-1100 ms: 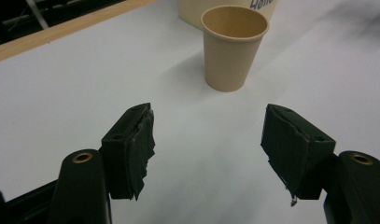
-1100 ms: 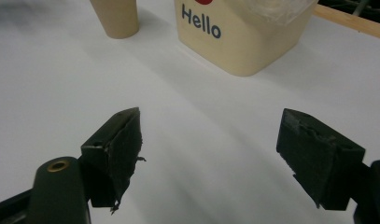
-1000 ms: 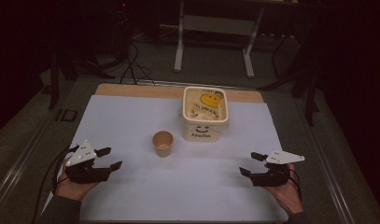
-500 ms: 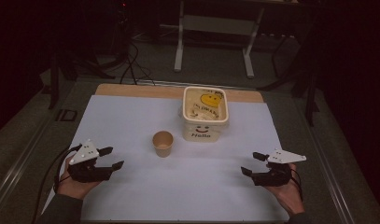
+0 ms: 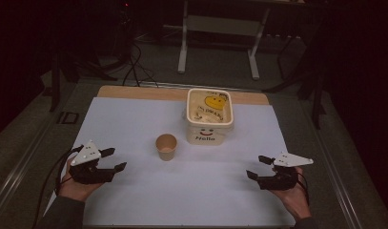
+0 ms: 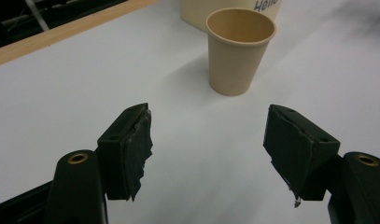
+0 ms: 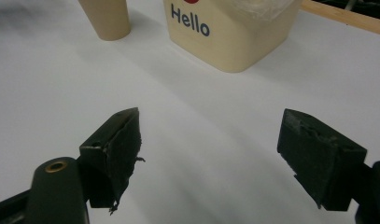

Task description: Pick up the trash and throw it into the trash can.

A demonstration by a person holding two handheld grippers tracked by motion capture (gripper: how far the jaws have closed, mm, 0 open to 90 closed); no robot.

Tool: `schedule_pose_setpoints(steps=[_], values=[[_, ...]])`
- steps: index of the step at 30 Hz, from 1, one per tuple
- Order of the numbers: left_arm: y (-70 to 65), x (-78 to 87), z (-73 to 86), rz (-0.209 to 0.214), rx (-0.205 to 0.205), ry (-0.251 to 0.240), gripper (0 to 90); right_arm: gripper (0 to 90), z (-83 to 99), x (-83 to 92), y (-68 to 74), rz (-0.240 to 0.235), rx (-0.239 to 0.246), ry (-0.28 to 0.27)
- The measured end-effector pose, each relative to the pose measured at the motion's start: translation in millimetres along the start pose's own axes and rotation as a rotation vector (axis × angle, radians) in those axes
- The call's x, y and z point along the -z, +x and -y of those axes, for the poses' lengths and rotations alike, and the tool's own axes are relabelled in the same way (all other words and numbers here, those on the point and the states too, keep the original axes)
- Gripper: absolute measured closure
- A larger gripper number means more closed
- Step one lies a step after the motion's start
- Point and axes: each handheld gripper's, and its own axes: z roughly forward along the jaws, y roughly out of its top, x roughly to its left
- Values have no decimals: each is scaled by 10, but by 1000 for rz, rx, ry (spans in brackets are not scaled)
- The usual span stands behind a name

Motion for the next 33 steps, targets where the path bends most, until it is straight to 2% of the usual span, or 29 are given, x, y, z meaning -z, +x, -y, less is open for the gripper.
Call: schedule_pose_setpoints(steps=[20, 23, 26, 27, 33], values=[[142, -47, -207, 0, -20, 0, 321, 204, -1, 17, -15, -1, -13, -6], [212, -53, -299, 7, -31, 0, 321, 205, -2, 21, -16, -1, -13, -8], [231, -55, -319, 8, -30, -3, 321, 206, -1, 22, -17, -1, -13, -8], [284, -69, -374, 5, -26, -2, 322, 207, 0, 25, -18, -1, -15, -9], [375, -107, -464, 6, -35, 9, 325, 207, 6, 36, -31, 1, -16, -13]])
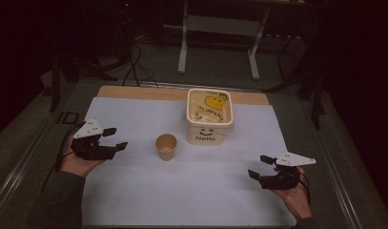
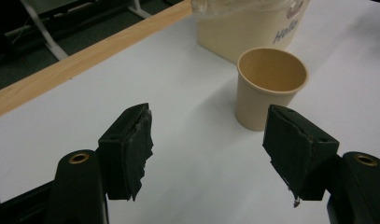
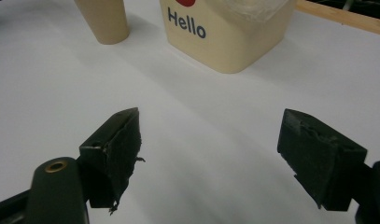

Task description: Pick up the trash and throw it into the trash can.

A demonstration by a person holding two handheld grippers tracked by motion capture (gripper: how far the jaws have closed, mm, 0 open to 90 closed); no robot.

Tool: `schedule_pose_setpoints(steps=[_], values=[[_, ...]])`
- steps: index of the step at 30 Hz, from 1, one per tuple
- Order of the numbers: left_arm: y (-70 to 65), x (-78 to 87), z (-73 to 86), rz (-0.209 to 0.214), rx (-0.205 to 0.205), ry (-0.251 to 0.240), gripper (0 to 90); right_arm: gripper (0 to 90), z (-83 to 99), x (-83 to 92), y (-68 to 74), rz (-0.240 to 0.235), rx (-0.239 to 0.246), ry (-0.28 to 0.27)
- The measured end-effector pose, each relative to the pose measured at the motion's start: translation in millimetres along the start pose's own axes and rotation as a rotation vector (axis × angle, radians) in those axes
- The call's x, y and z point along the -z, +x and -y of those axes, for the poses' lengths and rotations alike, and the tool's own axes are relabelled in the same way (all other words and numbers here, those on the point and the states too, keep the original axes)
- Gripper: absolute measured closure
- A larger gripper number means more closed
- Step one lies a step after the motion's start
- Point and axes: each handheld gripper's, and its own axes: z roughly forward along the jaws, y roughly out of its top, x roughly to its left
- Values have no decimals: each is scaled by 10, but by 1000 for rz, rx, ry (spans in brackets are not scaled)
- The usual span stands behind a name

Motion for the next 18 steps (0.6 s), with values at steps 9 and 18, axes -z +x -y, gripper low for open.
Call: schedule_pose_setpoints(steps=[9, 18], values=[[74, -90, -118, 14, -22, 19, 324, 208, 3, 8, -2, 0, -4, 2], [103, -240, -281, 54, -50, 65, 322, 209, 6, 9, -8, -2, -5, 6]])
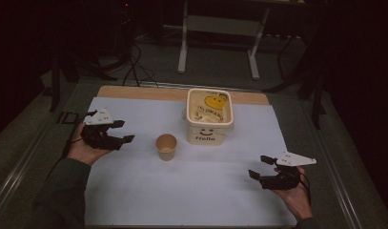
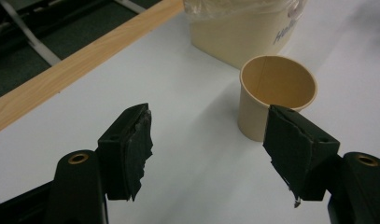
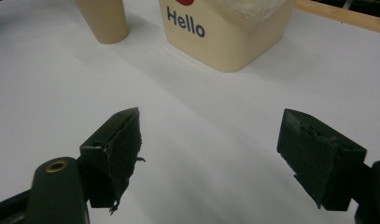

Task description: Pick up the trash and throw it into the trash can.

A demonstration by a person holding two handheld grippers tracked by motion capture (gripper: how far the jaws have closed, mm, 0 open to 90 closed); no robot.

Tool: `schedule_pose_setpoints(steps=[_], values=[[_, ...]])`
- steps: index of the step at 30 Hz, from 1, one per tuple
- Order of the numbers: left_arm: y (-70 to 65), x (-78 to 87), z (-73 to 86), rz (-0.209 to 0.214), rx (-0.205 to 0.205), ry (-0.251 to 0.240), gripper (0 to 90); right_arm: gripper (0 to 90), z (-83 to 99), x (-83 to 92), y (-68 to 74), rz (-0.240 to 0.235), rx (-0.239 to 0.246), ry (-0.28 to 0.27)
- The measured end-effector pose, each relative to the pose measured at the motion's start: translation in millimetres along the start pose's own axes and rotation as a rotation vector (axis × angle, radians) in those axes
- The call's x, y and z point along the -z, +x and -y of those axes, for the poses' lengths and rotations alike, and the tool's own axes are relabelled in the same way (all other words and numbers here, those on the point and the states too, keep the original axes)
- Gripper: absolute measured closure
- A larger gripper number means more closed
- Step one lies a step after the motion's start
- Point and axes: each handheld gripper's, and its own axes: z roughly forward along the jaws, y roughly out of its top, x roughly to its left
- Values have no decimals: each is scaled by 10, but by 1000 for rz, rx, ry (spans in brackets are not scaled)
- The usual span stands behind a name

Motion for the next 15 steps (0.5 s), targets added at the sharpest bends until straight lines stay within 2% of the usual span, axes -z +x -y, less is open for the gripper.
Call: schedule_pose_setpoints(steps=[5, 8, 15], values=[[14, -63, -119, 23, -17, 27, 317, 209, 2, 3, -7, 1, -3, 0], [4, -103, -183, 54, -25, 27, 312, 209, 5, -5, -12, 0, -2, 0], [-14, -201, -283, 99, -50, 63, 276, 209, 6, -3, -16, 0, -2, 0]])
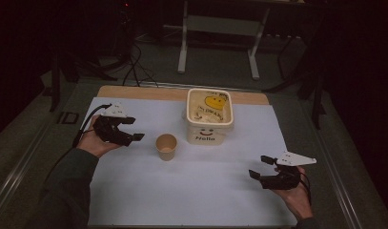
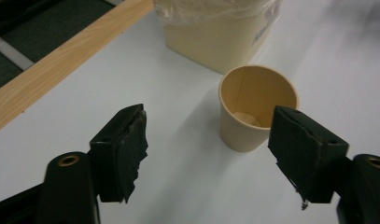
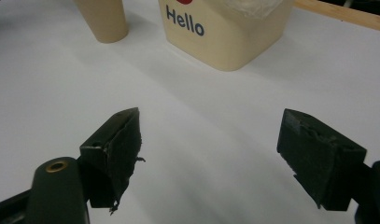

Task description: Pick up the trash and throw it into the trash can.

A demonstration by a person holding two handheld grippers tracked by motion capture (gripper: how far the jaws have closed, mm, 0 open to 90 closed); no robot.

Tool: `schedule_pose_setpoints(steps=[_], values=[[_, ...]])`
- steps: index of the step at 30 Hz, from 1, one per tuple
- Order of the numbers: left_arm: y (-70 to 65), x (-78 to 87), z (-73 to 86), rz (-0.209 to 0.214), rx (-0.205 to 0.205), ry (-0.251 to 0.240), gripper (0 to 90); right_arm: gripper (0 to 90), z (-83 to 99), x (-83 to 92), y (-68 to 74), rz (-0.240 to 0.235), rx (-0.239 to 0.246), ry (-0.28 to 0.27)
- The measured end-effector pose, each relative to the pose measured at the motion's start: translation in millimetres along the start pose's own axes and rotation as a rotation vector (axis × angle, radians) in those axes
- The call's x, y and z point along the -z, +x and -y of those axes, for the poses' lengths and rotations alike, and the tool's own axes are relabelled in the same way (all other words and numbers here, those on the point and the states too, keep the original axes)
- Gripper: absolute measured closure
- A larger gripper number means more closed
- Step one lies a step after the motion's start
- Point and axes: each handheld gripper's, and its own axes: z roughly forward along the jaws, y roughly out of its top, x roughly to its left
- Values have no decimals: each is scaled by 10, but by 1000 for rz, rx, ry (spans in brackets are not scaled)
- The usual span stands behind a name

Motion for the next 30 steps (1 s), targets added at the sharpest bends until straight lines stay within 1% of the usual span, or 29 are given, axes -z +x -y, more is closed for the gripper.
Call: schedule_pose_setpoints(steps=[4, 7, 12, 13, 14, 18, 23, 26, 30], values=[[-5, -17, -84, 26, -19, 22, 255, 208, 3, -1, -6, -1, -2, 4], [-4, -15, -156, 34, -30, 23, 252, 207, 1, -1, -8, -2, -3, 5], [-2, -15, -274, 37, -52, 30, 251, 208, 1, -3, -9, -3, -2, 5], [-2, -15, -274, 37, -52, 30, 250, 208, 1, -3, -9, -3, -2, 5], [1, -15, -324, 40, -61, 34, 250, 208, 1, -2, -9, -3, -5, 6], [-3, -22, -402, 45, -79, 45, 250, 208, 4, -1, -16, -4, -4, 5], [-25, -52, -508, 50, -104, 74, 250, 209, 7, 0, -22, -5, -7, 3], [-41, -76, -560, 54, -111, 84, 252, 208, 9, -1, -23, -5, -6, 2], [-65, -124, -627, 55, -126, 121, 253, 209, 7, -4, -19, -8, -8, 8]])
